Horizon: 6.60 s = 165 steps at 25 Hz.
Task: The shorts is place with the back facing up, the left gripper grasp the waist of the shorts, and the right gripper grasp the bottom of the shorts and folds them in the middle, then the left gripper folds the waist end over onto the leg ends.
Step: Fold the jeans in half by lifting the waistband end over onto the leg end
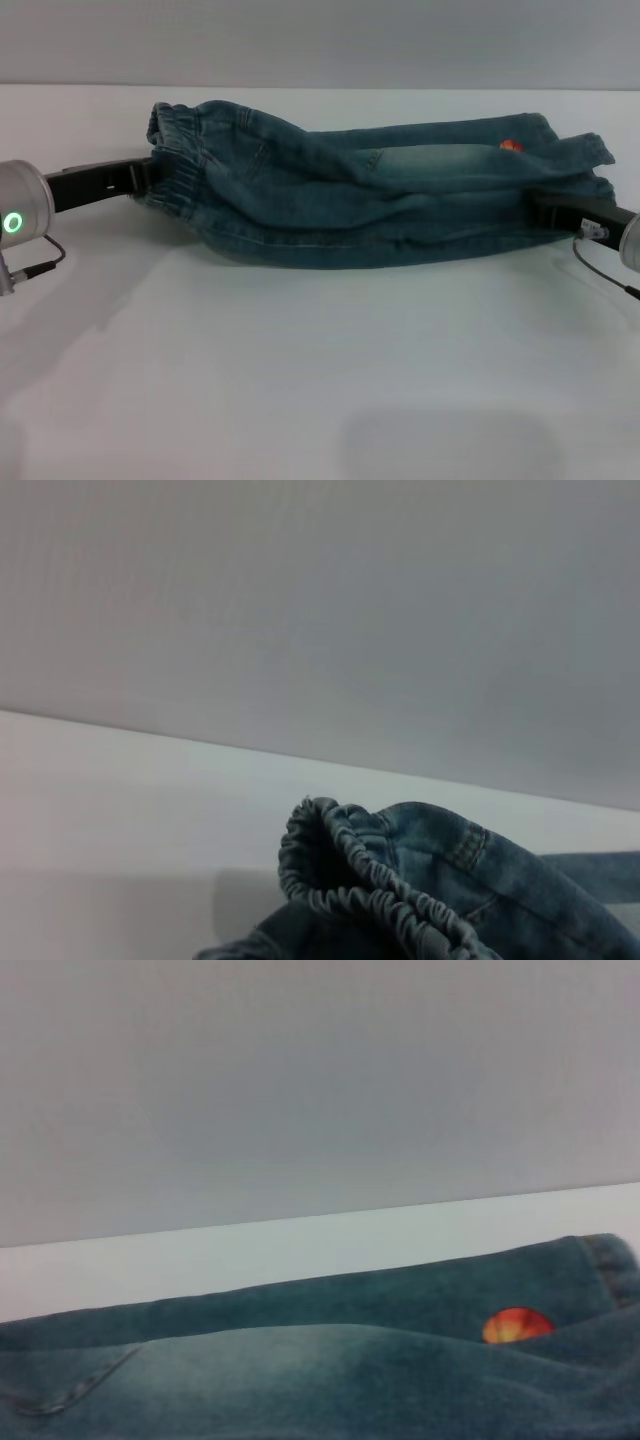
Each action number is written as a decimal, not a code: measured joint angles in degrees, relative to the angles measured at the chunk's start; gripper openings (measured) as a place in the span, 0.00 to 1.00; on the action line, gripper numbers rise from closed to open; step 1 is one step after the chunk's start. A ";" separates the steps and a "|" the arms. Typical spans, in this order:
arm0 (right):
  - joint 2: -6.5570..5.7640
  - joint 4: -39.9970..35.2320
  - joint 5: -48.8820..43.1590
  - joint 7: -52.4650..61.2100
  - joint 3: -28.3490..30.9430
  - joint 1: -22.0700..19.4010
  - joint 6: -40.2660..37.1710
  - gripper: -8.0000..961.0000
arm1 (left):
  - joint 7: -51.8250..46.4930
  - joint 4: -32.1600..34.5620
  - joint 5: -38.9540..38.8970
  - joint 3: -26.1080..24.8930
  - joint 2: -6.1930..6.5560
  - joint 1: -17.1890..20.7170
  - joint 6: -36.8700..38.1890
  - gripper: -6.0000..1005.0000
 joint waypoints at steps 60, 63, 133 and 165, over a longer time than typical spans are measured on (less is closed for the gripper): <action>1.14 4.33 19.36 -4.98 -25.28 5.97 3.37 0.04 | 10.58 -11.59 -17.92 3.03 -0.12 4.10 -2.34 0.10; 1.14 3.98 22.01 -4.97 -28.09 7.07 3.38 0.04 | 10.87 -11.80 -18.23 3.05 -0.09 4.01 -2.41 0.10; 1.26 5.01 26.58 -7.82 -34.47 4.78 0.34 0.06 | 14.54 -14.55 -22.86 2.71 -0.08 6.53 -4.99 0.09; 0.43 -2.43 26.21 -8.32 -22.98 6.42 -6.18 0.06 | 16.61 -16.36 -26.54 2.59 -0.08 8.84 -6.69 0.09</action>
